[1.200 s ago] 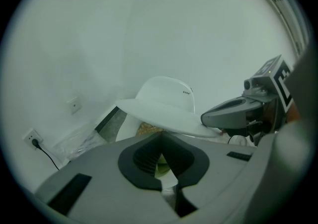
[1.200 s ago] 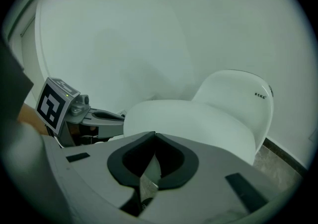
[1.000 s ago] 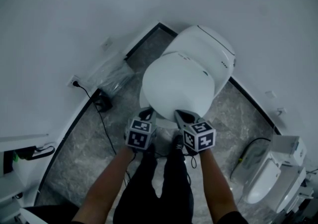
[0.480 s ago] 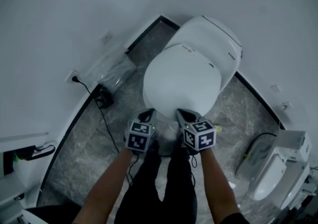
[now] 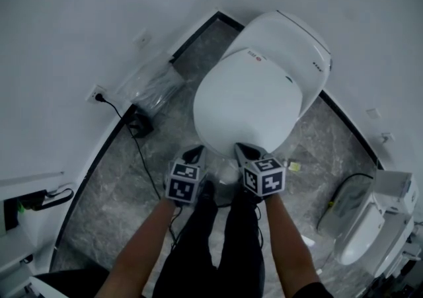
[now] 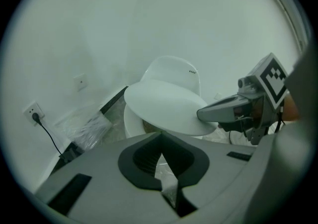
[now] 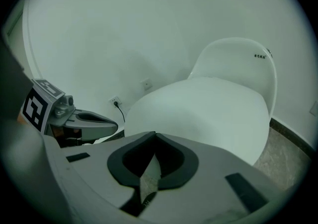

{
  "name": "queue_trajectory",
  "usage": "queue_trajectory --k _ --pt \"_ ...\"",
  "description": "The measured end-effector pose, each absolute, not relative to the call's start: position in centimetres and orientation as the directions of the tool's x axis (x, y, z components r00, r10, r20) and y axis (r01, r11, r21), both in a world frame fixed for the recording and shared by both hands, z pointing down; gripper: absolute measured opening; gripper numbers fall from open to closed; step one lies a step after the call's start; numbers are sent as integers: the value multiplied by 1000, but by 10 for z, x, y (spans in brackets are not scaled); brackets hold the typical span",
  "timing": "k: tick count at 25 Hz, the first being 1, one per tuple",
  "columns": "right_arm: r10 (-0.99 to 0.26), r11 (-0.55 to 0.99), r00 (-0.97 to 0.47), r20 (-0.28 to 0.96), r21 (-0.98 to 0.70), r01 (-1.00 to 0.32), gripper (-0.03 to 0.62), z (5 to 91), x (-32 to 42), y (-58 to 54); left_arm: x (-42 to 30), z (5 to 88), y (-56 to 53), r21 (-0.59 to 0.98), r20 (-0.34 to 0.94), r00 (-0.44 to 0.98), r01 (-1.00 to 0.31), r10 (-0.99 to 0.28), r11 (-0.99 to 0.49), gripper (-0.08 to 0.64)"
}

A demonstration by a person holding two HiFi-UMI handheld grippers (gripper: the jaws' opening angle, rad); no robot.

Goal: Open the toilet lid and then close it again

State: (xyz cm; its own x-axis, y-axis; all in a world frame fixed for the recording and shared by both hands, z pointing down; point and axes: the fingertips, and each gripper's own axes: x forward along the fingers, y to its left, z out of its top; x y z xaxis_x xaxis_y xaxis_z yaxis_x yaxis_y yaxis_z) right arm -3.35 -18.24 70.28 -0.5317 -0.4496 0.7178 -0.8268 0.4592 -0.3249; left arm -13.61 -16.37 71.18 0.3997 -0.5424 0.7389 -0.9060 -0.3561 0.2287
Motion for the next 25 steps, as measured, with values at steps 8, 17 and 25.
queue_trajectory --k 8,17,25 --pt "-439 437 -508 741 -318 -842 12 733 -37 -176 -138 730 -160 232 755 398 -906 -522 -355 8" --pt "-419 412 -468 778 -296 -862 12 767 -39 -171 -132 741 -150 247 766 409 -900 -496 -360 8" --pt "-391 406 -429 814 -266 -874 12 790 -38 -170 -138 749 -147 249 775 405 -901 -484 -356 8"
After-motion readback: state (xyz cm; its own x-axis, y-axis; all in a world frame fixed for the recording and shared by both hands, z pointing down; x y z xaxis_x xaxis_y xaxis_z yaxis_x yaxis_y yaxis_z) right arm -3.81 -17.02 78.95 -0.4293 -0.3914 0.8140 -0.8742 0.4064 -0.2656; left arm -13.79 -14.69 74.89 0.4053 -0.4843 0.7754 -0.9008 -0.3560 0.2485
